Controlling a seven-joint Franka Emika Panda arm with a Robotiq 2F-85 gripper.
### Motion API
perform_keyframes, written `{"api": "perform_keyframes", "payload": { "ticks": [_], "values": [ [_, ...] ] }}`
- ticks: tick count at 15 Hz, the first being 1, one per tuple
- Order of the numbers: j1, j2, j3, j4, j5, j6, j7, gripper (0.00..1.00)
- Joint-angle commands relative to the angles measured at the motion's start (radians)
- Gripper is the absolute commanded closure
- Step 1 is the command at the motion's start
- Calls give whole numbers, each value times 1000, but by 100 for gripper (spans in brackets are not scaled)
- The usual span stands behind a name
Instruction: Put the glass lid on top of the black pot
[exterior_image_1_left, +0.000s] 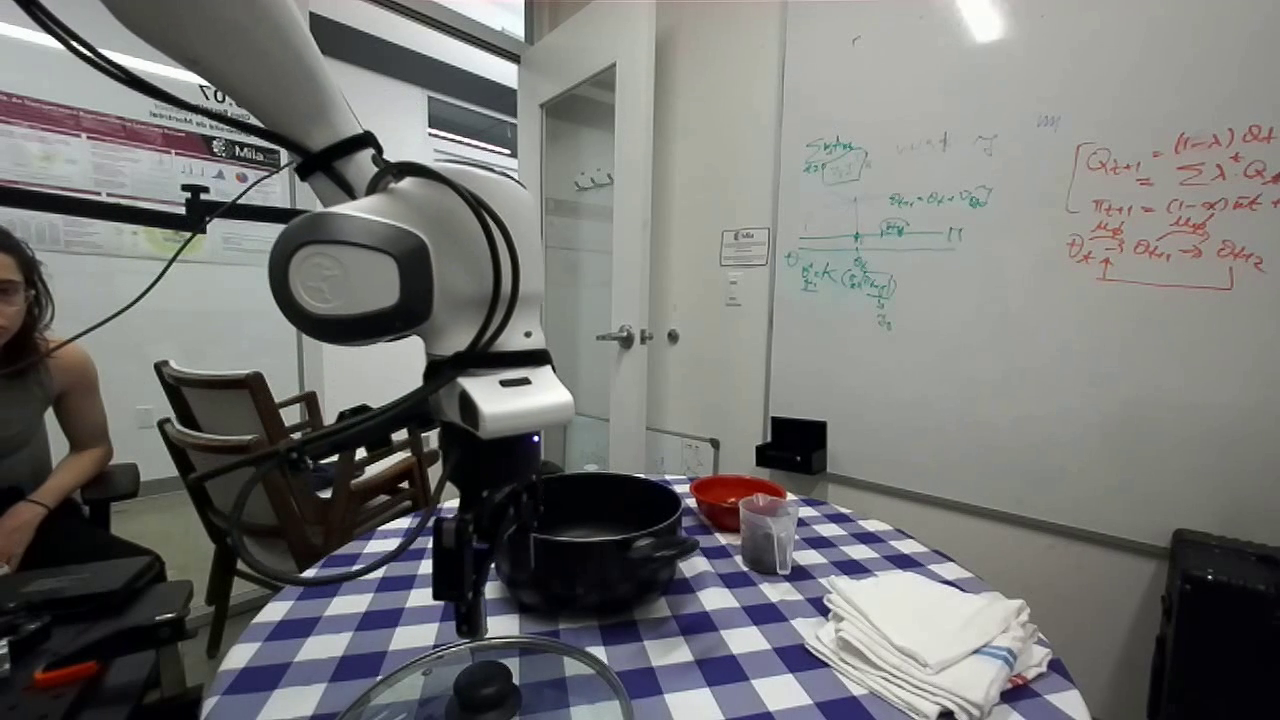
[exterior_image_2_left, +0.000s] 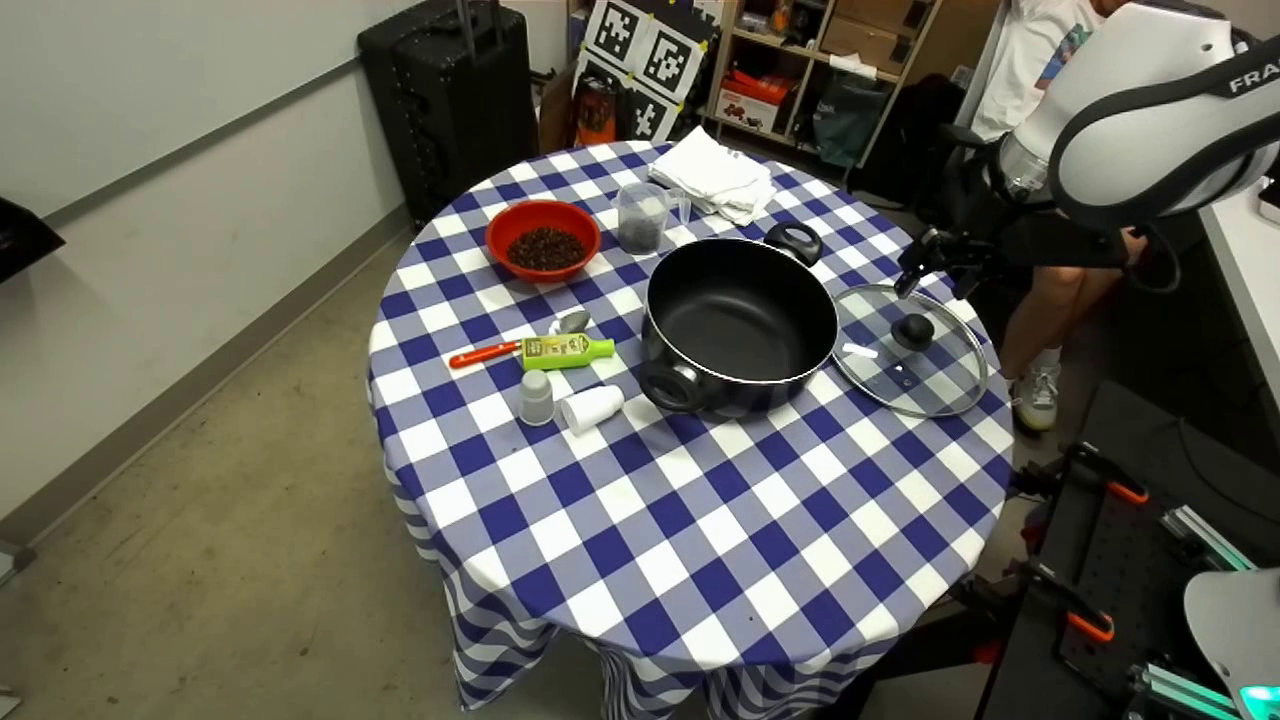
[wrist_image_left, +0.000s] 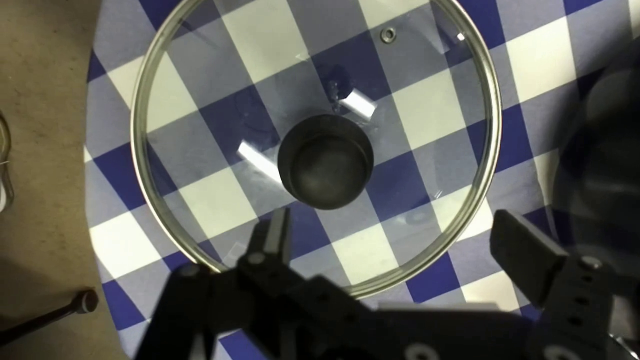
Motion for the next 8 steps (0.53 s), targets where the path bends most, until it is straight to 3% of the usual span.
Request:
{"api": "perform_keyframes", "payload": {
  "ticks": [1, 8],
  "values": [
    [18, 99, -15, 69, 14, -4, -17, 0],
    [29, 186, -35, 108, -17, -35, -10, 0]
  ]
}}
